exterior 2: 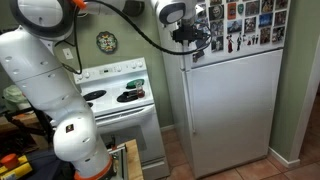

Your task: Open both refrigerator doors

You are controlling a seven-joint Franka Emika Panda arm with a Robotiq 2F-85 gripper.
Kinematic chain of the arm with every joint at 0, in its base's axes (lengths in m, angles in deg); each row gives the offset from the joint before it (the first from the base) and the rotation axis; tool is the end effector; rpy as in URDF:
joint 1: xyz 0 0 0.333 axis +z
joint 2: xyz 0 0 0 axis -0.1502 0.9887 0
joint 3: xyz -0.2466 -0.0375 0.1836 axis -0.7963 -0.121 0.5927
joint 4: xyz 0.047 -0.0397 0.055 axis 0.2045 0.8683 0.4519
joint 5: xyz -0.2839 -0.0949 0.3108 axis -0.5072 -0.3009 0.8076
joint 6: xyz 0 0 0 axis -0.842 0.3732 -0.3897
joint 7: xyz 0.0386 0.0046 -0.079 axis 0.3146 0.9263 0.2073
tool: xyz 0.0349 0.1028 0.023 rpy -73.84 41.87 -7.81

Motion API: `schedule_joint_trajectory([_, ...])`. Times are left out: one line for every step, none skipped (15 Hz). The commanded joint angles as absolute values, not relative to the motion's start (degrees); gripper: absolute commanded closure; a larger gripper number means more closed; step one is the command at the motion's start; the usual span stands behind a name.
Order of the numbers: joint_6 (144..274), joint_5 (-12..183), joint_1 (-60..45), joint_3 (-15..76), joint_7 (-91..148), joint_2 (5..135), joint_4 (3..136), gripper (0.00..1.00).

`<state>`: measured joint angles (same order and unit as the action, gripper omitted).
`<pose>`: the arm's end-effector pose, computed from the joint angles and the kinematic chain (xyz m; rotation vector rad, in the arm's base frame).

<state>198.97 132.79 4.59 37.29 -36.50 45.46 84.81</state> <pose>0.5648 0.1978 0.6075 -2.1834 -1.2248 -0.8556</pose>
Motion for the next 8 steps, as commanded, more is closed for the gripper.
schedule_joint_trajectory([199.23,134.2,2.8,37.37,-38.63,45.73,84.89,0.92])
schedule_joint_trajectory([199.04,134.05,2.64,37.25,-38.62,45.52,84.96,0.92])
schedule_joint_trajectory([198.82,133.84,2.45,37.09,-38.59,45.25,85.08,0.92])
schedule_joint_trajectory([198.46,133.54,2.19,36.86,-38.7,44.86,85.33,0.92])
schedule_joint_trajectory([197.92,133.42,1.85,36.47,-38.97,44.43,85.67,0.92])
schedule_joint_trajectory([197.53,133.0,1.51,36.21,-39.05,44.15,85.89,0.92])
schedule_joint_trajectory([196.88,132.48,1.02,35.79,-39.12,43.64,86.29,0.92])
schedule_joint_trajectory([196.39,132.02,0.58,35.4,-39.45,43.06,86.75,0.92])
